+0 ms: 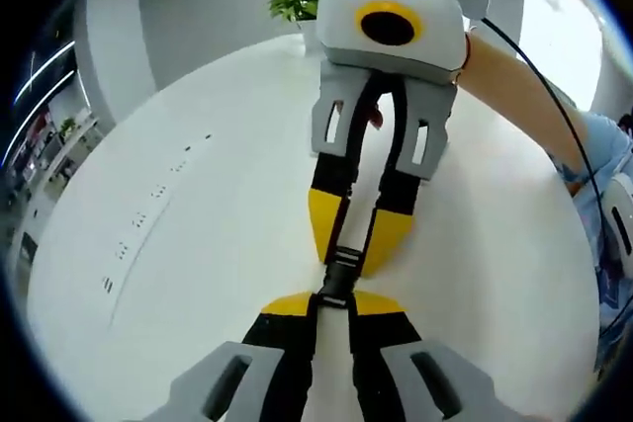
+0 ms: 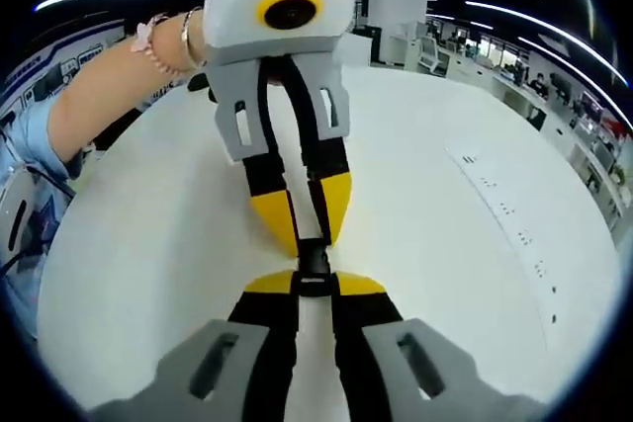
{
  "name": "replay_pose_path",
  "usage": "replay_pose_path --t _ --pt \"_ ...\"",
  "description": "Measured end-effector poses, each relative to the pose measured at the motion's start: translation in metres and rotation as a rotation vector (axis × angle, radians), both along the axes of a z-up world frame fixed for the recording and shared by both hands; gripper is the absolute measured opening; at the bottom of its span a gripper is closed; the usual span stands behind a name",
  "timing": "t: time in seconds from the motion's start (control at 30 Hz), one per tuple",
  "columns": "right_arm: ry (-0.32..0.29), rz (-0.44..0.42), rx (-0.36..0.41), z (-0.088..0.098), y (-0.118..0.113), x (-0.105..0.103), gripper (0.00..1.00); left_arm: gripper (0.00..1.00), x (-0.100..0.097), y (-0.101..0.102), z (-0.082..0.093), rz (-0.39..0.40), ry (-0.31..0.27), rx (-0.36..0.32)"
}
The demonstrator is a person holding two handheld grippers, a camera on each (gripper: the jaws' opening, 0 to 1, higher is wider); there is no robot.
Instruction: Snap the two parts of the plastic buckle together until the buckle closes and remains connected.
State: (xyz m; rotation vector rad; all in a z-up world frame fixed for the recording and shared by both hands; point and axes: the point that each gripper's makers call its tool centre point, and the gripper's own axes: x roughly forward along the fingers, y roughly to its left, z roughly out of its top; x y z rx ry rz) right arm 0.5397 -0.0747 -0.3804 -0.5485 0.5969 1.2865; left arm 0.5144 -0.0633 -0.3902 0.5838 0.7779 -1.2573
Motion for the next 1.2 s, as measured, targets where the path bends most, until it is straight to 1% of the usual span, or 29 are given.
replay_pose_path --t 0.1,0.2,0.27,0.3,0.33,0.37,0.4,0.43,0.5,0.53,0.57,0.6,0.67,0.7,0.8,0.87,0.93,0.97,1.0,1.03,1.1,1.17,1.2 --pt "-0.005 0.001 -0.004 -0.001 0.000 -0.002 0.12 0.11 0.001 0.000 0.001 0.006 -0.009 -0.001" --pt "-0.007 -0.003 -0.006 0.000 0.001 0.001 0.12 0.11 0.001 -0.001 0.002 0.007 -0.033 0.017" --pt "-0.006 -0.008 -0.008 0.000 0.001 0.001 0.12 0.11 0.009 0.001 0.004 0.020 -0.034 0.024" --pt "-0.008 -0.012 -0.010 0.000 0.002 0.002 0.13 0.12 0.010 0.001 0.005 0.028 -0.034 0.025" --pt "-0.011 -0.012 -0.013 0.001 0.002 0.002 0.13 0.14 0.011 0.003 0.005 0.046 -0.036 0.027" --pt "-0.014 -0.012 -0.016 0.001 0.002 0.002 0.13 0.17 0.016 0.005 0.007 0.064 -0.060 0.030" --pt "-0.017 -0.014 -0.020 0.001 0.002 0.002 0.13 0.21 0.021 0.009 0.009 0.067 -0.080 0.038" --pt "-0.018 -0.018 -0.024 0.001 0.003 0.000 0.13 0.25 0.022 0.012 0.010 0.069 -0.087 0.042" --pt "-0.028 -0.018 -0.032 0.002 0.003 0.001 0.13 0.27 0.022 0.017 0.016 0.072 -0.090 0.043" --pt "-0.039 -0.016 -0.038 0.003 0.003 0.000 0.13 0.27 0.019 0.018 0.020 0.080 -0.106 0.031" --pt "-0.044 -0.017 -0.044 0.003 0.003 0.000 0.13 0.28 0.022 0.018 0.027 0.090 -0.136 0.009" --pt "-0.049 -0.018 -0.052 0.003 0.003 0.001 0.13 0.31 0.024 0.018 0.035 0.099 -0.162 -0.014" --pt "-0.066 -0.020 -0.069 0.005 0.002 0.004 0.13 0.40 0.033 0.019 0.052 0.122 -0.195 -0.053" --pt "-0.080 -0.017 -0.079 0.005 0.002 0.003 0.13 0.43 0.034 0.019 0.060 0.128 -0.217 -0.073" --pt "-0.107 -0.026 -0.105 0.005 0.001 0.002 0.15 0.44 0.031 0.021 0.081 0.154 -0.274 -0.126" --pt "-0.122 -0.038 -0.118 0.006 0.000 0.001 0.15 0.44 0.024 0.026 0.089 0.176 -0.309 -0.162" --pt "-0.137 -0.042 -0.130 0.007 0.000 0.001 0.16 0.46 0.024 0.028 0.099 0.185 -0.341 -0.172" --pt "-0.146 -0.046 -0.137 0.008 -0.001 0.002 0.16 0.46 0.020 0.030 0.102 0.198 -0.360 -0.184" --pt "-0.154 -0.051 -0.144 0.009 -0.002 0.002 0.17 0.46 0.009 0.032 0.102 0.209 -0.371 -0.191" --pt "-0.160 -0.056 -0.152 0.009 -0.002 0.004 0.17 0.46 0.005 0.035 0.106 0.221 -0.385 -0.202" --pt "-0.177 -0.055 -0.167 0.010 -0.003 0.005 0.17 0.46 -0.002 0.042 0.118 0.265 -0.421 -0.247" --pt "-0.191 -0.060 -0.181 0.011 -0.003 0.004 0.17 0.47 -0.015 0.050 0.132 0.301 -0.459 -0.307" --pt "-0.192 -0.060 -0.183 0.012 -0.003 0.004 0.17 0.47 -0.017 0.052 0.134 0.306 -0.465 -0.313"
